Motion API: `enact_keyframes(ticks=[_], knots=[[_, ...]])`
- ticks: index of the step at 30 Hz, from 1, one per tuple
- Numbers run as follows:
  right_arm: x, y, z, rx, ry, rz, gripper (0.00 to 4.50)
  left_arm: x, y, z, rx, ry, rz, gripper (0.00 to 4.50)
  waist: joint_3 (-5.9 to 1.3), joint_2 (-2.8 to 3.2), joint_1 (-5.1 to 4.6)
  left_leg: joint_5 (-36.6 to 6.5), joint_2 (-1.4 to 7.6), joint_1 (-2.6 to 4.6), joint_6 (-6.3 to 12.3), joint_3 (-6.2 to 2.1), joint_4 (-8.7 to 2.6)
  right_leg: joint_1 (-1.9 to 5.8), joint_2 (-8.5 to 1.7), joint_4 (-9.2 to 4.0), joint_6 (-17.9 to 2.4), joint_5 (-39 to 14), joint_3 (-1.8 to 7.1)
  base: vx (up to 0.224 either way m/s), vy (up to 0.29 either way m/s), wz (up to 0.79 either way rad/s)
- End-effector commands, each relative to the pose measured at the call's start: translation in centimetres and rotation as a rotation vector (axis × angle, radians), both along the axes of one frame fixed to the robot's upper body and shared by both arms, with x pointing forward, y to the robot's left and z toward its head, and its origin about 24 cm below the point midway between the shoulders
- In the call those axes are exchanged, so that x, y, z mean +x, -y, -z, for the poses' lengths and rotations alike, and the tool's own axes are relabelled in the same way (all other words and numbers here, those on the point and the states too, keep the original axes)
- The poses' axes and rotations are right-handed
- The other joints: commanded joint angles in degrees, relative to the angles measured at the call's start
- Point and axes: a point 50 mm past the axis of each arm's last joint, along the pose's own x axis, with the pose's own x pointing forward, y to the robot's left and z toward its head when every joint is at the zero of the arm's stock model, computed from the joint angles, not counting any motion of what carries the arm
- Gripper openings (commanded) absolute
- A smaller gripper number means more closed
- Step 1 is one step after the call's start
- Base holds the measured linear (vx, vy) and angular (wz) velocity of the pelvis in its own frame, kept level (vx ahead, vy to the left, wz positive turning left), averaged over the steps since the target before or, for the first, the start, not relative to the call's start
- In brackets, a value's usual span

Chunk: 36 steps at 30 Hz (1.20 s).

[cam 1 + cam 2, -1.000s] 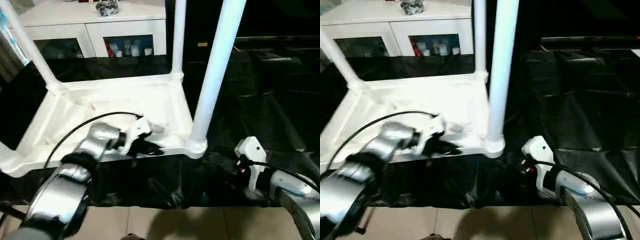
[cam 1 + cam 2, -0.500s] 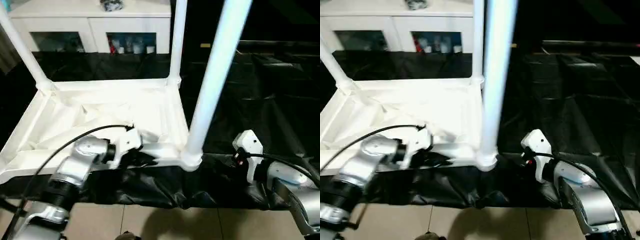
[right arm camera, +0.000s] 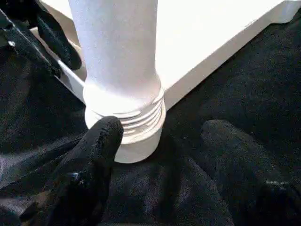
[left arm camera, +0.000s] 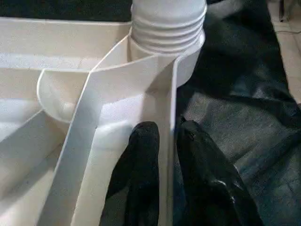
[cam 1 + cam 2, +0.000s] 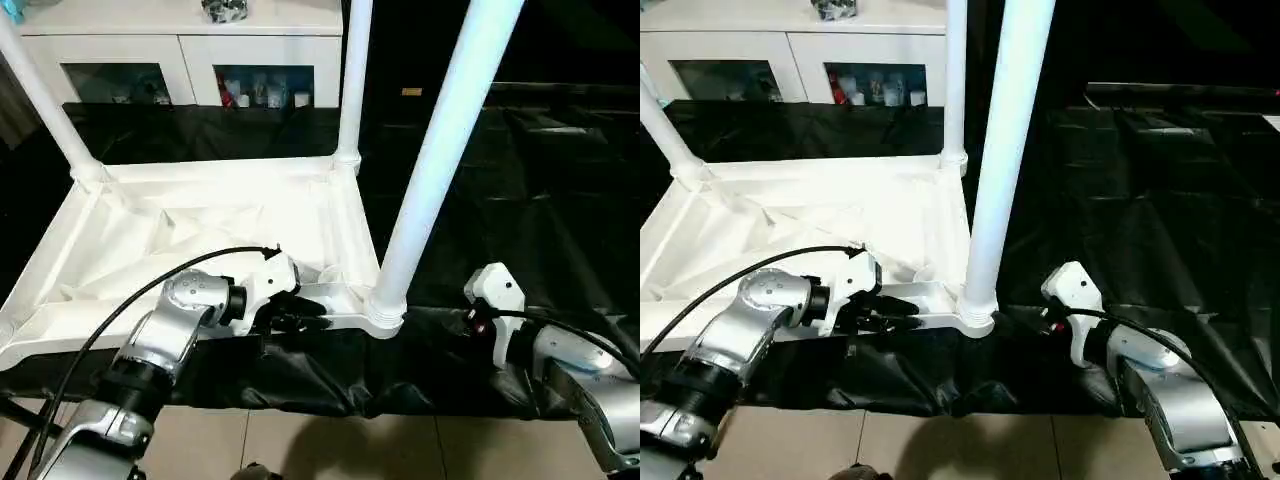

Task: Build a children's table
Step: Rotate leg to tighten

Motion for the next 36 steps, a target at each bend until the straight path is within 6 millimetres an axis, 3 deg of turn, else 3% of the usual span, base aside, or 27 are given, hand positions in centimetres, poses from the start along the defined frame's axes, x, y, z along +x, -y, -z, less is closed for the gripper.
enact_keyframes(ticks=[1, 4, 8, 14, 17, 20, 21, 22, 23, 28, 30, 36], knots=[[0.0, -0.1, -0.2, 0.003, 0.020, 0.001, 3.17, 0.2, -0.3, 0.0, 0.039, 0.004, 0.003, 0.87, -3.52, -0.12, 0.08, -5.9, 4.03, 1.21, 3.89, -1.91, -3.69, 2.29, -5.75, -3.85, -14.2, 4.9, 3.11, 0.000, 0.000, 0.00], [0.1, -0.2, -0.3, 0.005, 0.029, 0.002, 3.17, 0.2, -0.6, 0.2, 0.043, -0.002, -0.010, 0.87, -3.48, 0.07, 0.05, -6.6, 3.95, 1.18, 3.72, -1.88, -3.68, 2.31, -5.82, -3.92, -14.5, 4.5, 3.08, 0.000, 0.000, 0.00], [0.4, -0.5, -0.3, 0.017, 0.032, -0.011, 3.17, 0.2, -0.7, 0.3, 0.029, -0.031, -0.006, 0.49, -3.48, 0.14, -0.01, -6.9, 3.92, 1.22, 3.52, -1.87, -3.71, 2.27, -5.74, -3.99, -14.4, 3.5, 3.09, 0.000, 0.000, 0.00], [0.7, -1.5, -0.4, 0.035, 0.017, -0.089, 3.77, 0.1, -1.0, 0.4, 0.012, -0.072, -0.006, 0.01, -3.54, 0.03, -0.38, -6.2, 3.85, 1.08, 4.02, -1.85, -3.61, 2.38, -5.80, -3.83, -14.9, 4.3, 3.06, 0.000, 0.000, 0.00], [1.3, -1.9, -0.3, 0.025, 0.014, -0.120, 4.00, -0.1, -1.1, 0.5, -0.006, -0.092, -0.012, 0.00, -3.64, -0.13, -0.38, -5.4, 3.93, 1.12, 4.45, -1.83, -3.53, 2.33, -5.81, -3.63, -15.1, 5.0, 3.04, 0.000, 0.000, 0.00], [2.0, -2.5, 0.0, 0.005, 0.014, -0.152, 4.31, -0.2, -1.1, 0.6, -0.015, -0.098, -0.016, 0.00, -3.51, -0.68, -0.42, -5.3, 3.85, 1.07, 4.55, -1.65, -3.53, 2.23, -5.80, -3.80, -15.4, 3.6, 2.99, 0.000, 0.000, 0.00], [2.3, -2.7, 0.1, -0.001, 0.017, -0.157, 4.31, -0.2, -1.1, 0.7, -0.017, -0.098, -0.019, 0.00, -3.61, -0.43, -0.41, -5.0, 3.80, 1.09, 4.40, -1.68, -3.47, 2.26, -5.86, -3.69, -15.4, 3.2, 2.97, 0.000, 0.000, 0.00], [2.7, -2.8, 0.1, -0.016, 0.026, -0.158, 4.37, -0.2, -1.1, 0.7, -0.020, -0.096, -0.022, 0.00, -3.53, -0.91, -0.55, -4.9, 3.79, 1.03, 4.45, -1.61, -3.52, 2.25, -5.81, -3.76, -15.4, 3.0, 2.96, 0.000, 0.000, 0.00], [3.4, -3.1, 0.4, -0.049, 0.031, -0.155, 4.37, -0.3, -1.0, 0.6, -0.034, -0.091, -0.030, 0.00, -3.62, -0.75, -0.38, -4.3, 3.84, 1.11, 4.48, -1.60, -3.43, 2.21, -5.84, -3.65, -15.3, 3.1, 3.01, 0.000, 0.000, 0.00], [4.1, -3.7, 0.5, -0.054, 0.032, -0.177, 4.37, -0.4, -0.9, 0.6, -0.045, -0.087, -0.037, 0.00, -3.65, -1.39, -0.31, -2.6, 3.80, 1.05, 5.51, -1.47, -3.36, 2.19, -5.78, -3.35, -15.1, 4.6, 3.02, 0.000, 0.000, 0.00], [4.5, -4.2, 0.4, -0.044, 0.036, -0.197, 4.11, -0.5, -0.9, 0.6, -0.047, -0.086, -0.039, 0.00, -3.66, -1.76, -0.30, -2.2, 3.75, 0.88, 6.15, -1.52, -3.33, 2.28, -5.88, -3.14, -15.2, 4.9, 2.93, 0.000, 0.000, 0.00], [5.2, -4.7, 0.5, -0.028, 0.035, -0.224, 3.56, -0.6, -1.2, 0.5, -0.051, -0.084, -0.053, 0.00, -3.50, -2.02, -0.33, -2.7, 3.83, 0.97, 5.77, -1.42, -3.46, 2.08, -5.77, -3.35, -14.5, 2.4, 2.98, 0.000, 0.000, 0.00]])
